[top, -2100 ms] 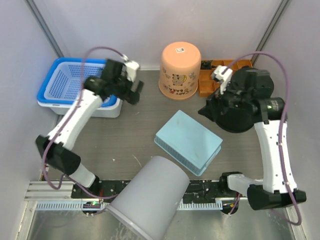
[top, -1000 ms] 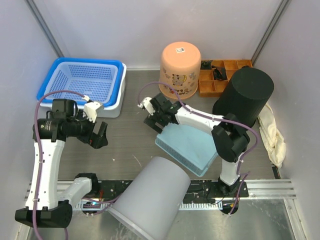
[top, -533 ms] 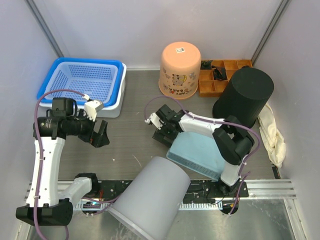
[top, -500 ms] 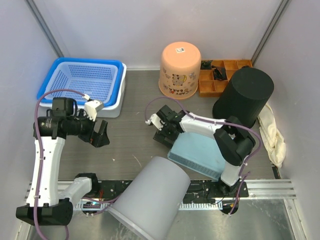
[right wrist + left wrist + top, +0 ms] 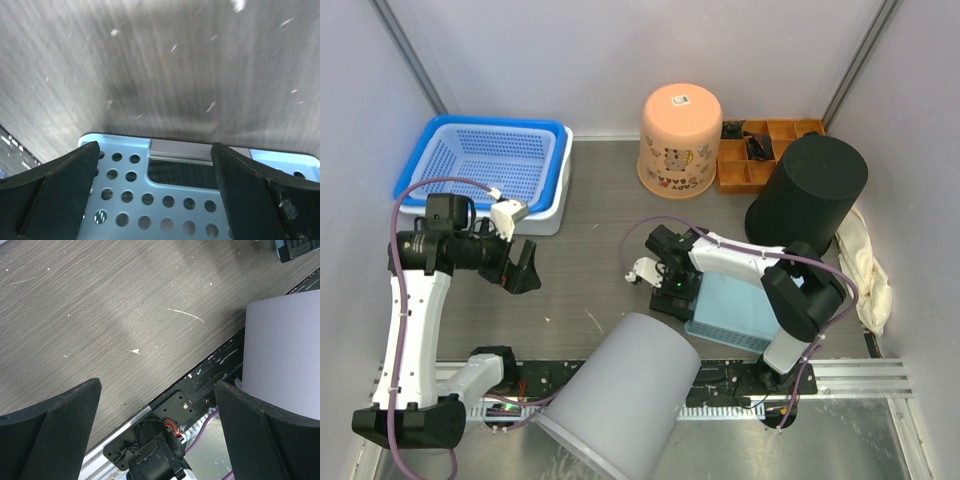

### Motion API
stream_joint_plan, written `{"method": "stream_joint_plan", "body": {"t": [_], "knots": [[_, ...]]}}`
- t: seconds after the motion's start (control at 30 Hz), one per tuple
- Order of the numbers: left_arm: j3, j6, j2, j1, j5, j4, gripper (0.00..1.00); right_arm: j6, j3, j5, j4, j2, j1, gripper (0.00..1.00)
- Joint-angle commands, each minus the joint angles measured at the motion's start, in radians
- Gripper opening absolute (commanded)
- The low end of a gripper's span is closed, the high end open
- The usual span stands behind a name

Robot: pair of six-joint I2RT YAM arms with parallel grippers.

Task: Turn the large container upside down
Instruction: Move the container to the corner of the board.

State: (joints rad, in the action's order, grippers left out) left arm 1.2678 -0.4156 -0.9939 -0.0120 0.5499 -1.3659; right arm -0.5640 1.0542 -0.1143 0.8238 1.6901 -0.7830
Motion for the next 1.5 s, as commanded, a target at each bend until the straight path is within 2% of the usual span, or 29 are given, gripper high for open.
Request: {"method": "stream_joint_plan", "body": {"t": [0.0, 0.4, 0.83, 0.93, 1.13, 1.23, 1.37, 1.47], "knots": [[0.036, -0.035, 0.000, -0.007, 0.050, -0.020, 1.00, -0.112, -0.037, -0.029, 0.161, -0.067, -0.003, 1.00], [0.072, -0.055, -0.034, -0.006, 0.087, -0.048, 1.00, -0.252, -0.208, 0.194, 0.217, -0.186, 0.003, 1.00], [0.085, -0.084, -0.101, -0.005, 0.130, -0.124, 0.98, -0.253, -0.299, 0.323, 0.240, -0.233, 0.012, 1.00], [0.091, -0.032, -0.109, -0.005, 0.057, -0.080, 0.98, -0.240, -0.306, 0.322, 0.253, -0.229, 0.012, 1.00], [0.138, 0.108, -0.054, -0.005, -0.194, 0.076, 0.98, -0.223, -0.288, 0.311, 0.334, -0.216, 0.012, 1.00], [0.180, 0.109, -0.056, -0.005, -0.264, 0.100, 0.98, -0.226, -0.263, 0.324, 0.371, -0.231, 0.013, 1.00], [0.266, 0.076, -0.143, -0.005, -0.293, 0.069, 0.98, -0.198, -0.123, 0.345, 0.432, -0.236, 0.010, 1.00], [0.360, 0.128, -0.261, -0.006, -0.479, 0.099, 0.98, -0.191, 0.032, 0.357, 0.452, -0.223, 0.010, 1.00]]}}
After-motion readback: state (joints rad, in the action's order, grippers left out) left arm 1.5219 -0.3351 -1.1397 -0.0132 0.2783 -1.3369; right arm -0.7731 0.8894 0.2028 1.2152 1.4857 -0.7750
